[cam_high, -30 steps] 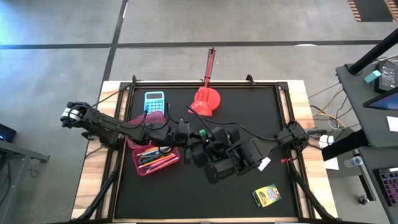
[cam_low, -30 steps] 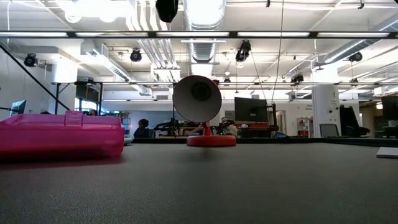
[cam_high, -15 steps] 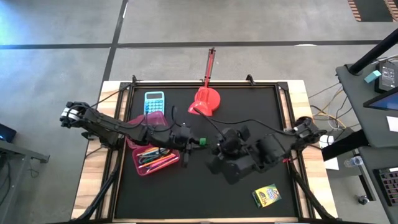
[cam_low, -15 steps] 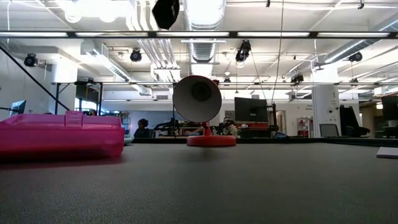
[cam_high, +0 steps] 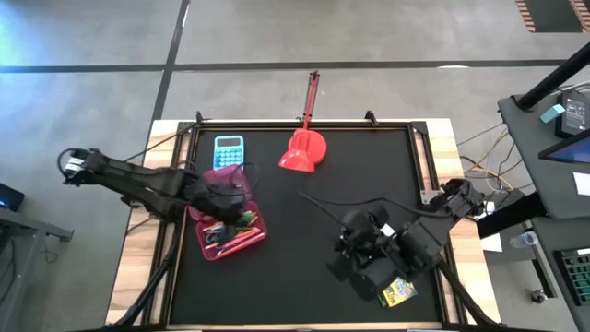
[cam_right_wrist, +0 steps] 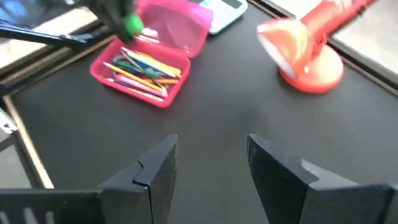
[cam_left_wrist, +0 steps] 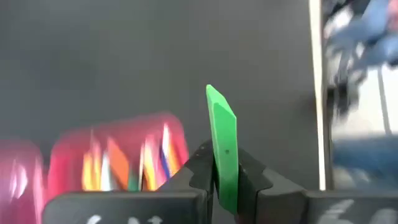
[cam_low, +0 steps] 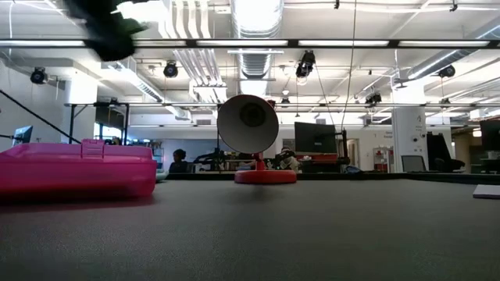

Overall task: Pack school essentials
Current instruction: Put the green eraser into the red supply box

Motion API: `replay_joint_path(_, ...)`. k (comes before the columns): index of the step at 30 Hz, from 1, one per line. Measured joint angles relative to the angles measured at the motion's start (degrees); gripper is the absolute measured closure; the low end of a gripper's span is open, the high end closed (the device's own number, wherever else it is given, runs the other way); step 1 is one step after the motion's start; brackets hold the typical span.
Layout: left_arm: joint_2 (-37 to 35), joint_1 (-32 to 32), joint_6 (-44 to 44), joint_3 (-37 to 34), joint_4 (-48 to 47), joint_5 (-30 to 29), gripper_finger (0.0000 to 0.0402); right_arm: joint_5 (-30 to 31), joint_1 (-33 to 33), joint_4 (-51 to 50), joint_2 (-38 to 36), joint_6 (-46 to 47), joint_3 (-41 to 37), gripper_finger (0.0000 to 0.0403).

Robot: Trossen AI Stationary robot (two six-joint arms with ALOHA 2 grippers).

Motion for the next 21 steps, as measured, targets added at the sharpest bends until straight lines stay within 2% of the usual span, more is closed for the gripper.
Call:
replay_joint_path(3, -5.49, -0.64, -6.25, -1.34, -13.25, 2.06, 0.0391, -1.03, 0.32, 0.0, 0.0, 3.98, -3.94, 0.0223)
replay_joint_path(6, -10.5, -1.94, -12.57, -5.06, -17.47, 2.07, 0.0391, -2.95, 0.32, 0.07, 0.0, 8.16, -8.67, 0.0225)
replay_joint_path(11, -15.2, -2.55, -20.52, -14.31, -10.54, 1.95, 0.0391, -7.64, 0.3, 0.05, 0.0, 15.52, -17.03, 0.0225)
replay_joint_path(15, -15.19, -2.67, -22.44, -21.06, -1.09, 3.92, 0.0391, -15.51, 0.28, 0.25, 0.0, 21.68, -23.13, 0.0225)
replay_joint_path(21, -11.61, -2.63, -22.61, -25.21, -0.43, 3.79, 0.0391, -25.7, 0.31, 1.72, -0.01, 27.11, -31.46, 0.0225)
